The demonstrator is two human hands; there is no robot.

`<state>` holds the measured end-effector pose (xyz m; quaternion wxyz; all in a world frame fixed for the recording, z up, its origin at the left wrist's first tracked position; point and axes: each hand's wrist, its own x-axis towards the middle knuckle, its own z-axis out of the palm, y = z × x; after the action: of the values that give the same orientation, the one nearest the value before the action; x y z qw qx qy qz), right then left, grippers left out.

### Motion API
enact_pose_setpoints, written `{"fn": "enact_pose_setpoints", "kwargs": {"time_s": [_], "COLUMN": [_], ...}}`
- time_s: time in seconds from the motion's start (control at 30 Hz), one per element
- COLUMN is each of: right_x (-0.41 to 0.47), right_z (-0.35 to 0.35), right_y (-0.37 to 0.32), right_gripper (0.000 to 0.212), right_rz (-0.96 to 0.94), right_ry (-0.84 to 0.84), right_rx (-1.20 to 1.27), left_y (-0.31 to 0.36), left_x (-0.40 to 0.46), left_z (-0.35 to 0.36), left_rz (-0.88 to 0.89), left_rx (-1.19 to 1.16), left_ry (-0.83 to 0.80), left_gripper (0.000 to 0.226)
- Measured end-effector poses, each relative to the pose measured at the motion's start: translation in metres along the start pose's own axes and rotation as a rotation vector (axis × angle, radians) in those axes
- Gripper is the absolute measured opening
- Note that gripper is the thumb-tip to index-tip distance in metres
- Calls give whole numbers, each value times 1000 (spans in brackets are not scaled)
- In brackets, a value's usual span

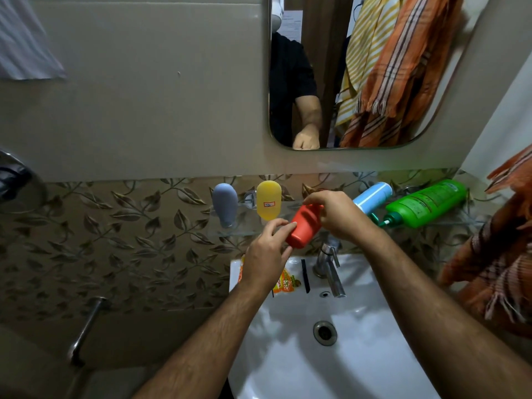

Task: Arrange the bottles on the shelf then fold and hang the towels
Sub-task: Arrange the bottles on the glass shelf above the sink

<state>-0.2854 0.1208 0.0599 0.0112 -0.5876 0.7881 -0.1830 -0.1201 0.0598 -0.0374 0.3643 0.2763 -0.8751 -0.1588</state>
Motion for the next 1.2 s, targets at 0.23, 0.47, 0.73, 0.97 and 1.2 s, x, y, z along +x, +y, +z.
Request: {"fn": "enact_pose_setpoints", "kwargs": {"time_s": [0.23, 0.47, 0.73, 0.97, 1.2], "right_x": [-10, -2, 13, 19, 21], "right_z": [-8, -15, -24, -34, -32], "right_y": [7, 21, 42, 53, 58], "right_gripper": [56, 43, 40, 33, 40], "right_rz": [-96, -96, -42, 10, 19], "right_ry": [-94, 80, 95, -25, -86], "right_rx": [121, 239, 610, 778, 673], "left_y": [16, 50, 72, 65, 65], "left_x": [14, 50, 79, 73, 70], "left_z": [-15, -28, -4, 26, 36], "left_rz": [63, 52, -199, -367, -425], "left_rx": [-101, -201, -412, -348, -394], "left_ry": [147, 281, 249, 98, 75], "left_gripper": [54, 43, 43, 47, 47]}}
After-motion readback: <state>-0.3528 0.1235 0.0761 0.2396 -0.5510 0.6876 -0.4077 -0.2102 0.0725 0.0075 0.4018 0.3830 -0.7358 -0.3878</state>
